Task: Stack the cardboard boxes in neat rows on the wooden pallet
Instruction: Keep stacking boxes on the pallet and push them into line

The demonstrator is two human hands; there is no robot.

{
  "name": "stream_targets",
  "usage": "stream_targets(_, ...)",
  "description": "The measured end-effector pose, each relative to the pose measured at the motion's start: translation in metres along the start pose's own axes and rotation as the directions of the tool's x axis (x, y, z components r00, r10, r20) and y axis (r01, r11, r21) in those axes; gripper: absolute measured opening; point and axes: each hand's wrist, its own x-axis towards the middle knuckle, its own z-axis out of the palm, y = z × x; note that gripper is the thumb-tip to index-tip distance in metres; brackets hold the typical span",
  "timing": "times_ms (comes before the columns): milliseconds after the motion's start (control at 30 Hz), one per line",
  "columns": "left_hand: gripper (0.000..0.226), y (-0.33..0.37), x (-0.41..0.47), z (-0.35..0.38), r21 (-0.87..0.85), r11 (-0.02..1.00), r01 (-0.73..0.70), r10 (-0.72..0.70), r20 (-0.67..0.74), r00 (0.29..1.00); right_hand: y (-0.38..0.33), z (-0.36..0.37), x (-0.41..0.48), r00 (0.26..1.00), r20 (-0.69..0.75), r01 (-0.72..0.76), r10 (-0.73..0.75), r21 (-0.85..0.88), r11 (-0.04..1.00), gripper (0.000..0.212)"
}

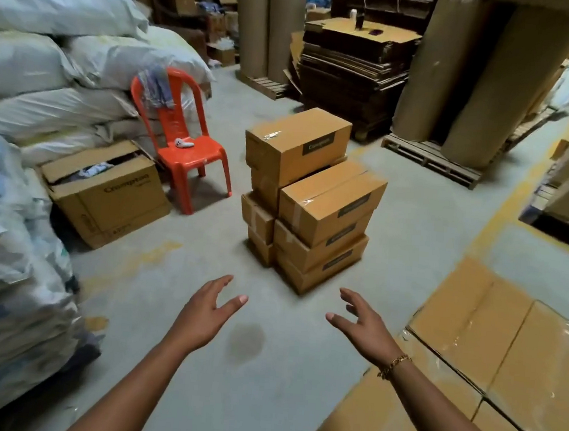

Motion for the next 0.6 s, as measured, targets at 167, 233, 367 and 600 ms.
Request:
stream_targets(167, 0.068, -0.012, 0.1, -0.02, -0.015, 1.0, -0.017, 0.018, 0.042, 0.999, -0.019, 0.009, 0.083, 0.999, -0.041, -0.029, 0.03, 0.036, 0.999, 0.07)
stream_targets(233, 0.066, -0.016, 0.143, -0.031, -0.021, 0.999, -0.032, 0.033, 0.054, 0.998, -0.029, 0.016, 0.121, 0.998, -0.061, -0.034, 0.036, 0.038, 0.999, 0.069)
stream_targets(367, 0.064, -0.017, 0.222, -0.056, -0.001, 0.998, -0.055, 0.055, 0.105, 0.993, -0.057, 0.027, 0.189, 0.992, -0.093, -0.08, 0.084, 0.052, 0.995, 0.07)
stream_targets(600, 0.064, -0.006, 0.369, -0.089, 0.031, 0.991, -0.129, 0.123, 0.158, 0.98, -0.107, 0.05, 0.305, 0.982, -0.144, -0.1, 0.119, 0.135, 0.986, 0.065)
